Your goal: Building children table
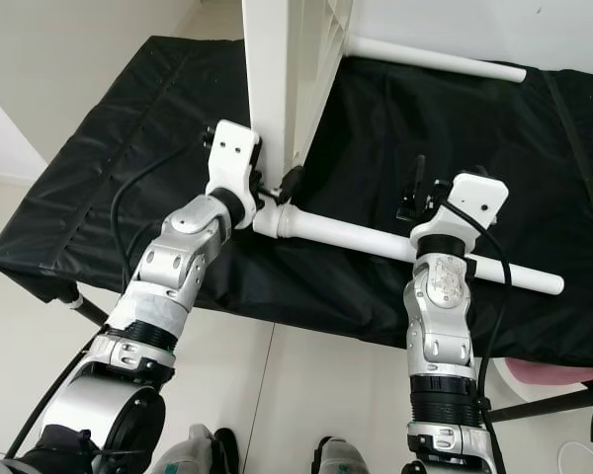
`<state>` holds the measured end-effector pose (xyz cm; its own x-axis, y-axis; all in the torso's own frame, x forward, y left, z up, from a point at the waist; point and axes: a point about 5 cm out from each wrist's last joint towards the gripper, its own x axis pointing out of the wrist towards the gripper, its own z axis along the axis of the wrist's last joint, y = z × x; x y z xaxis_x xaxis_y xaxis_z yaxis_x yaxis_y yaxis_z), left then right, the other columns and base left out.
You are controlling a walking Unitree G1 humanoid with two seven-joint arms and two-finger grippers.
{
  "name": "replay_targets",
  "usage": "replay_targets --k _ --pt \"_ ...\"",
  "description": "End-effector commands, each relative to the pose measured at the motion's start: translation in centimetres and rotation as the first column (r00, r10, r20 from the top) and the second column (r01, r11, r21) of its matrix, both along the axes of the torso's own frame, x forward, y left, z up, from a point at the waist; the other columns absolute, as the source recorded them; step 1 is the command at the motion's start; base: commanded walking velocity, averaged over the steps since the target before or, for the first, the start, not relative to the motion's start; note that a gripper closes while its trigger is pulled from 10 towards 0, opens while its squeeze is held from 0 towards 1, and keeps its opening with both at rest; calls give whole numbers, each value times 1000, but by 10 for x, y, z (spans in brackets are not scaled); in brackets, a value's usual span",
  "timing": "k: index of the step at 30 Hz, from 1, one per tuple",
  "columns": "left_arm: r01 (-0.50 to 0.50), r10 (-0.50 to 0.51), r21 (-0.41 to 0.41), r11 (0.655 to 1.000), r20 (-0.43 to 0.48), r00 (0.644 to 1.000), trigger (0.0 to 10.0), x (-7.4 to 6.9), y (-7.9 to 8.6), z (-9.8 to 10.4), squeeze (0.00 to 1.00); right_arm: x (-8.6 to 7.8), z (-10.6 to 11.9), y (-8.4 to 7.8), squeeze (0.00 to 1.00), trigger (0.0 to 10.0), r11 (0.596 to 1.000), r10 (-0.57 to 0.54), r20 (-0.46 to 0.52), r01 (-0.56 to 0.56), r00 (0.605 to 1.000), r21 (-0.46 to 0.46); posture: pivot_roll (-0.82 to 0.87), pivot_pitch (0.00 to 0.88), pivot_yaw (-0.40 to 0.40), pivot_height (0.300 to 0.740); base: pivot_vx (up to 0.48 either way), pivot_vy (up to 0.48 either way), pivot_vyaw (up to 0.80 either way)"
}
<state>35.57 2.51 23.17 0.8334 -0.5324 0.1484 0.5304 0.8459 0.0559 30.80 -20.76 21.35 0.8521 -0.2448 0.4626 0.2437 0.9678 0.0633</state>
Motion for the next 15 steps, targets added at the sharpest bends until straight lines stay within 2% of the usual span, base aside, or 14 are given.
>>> replay_targets --k 1,8,15 --pt "-163 133 -260 952 -132 982 10000 -25 -57 3 0 1 -1 2 0 10000 1000 4 -7 -4 1000 3 -154 167 67 740 0 0 0" --pt "-73 63 -313 947 -40 997 10000 -39 -58 2 0 4 0 2 0 10000 1000 8 -6 -8 1000 4 -148 162 58 740 0 0 0" --pt "-25 26 -311 950 -1 1000 10000 -47 -64 1 0 5 2 3 0 10000 1000 10 -3 -10 1000 3 -150 164 57 740 0 0 0"
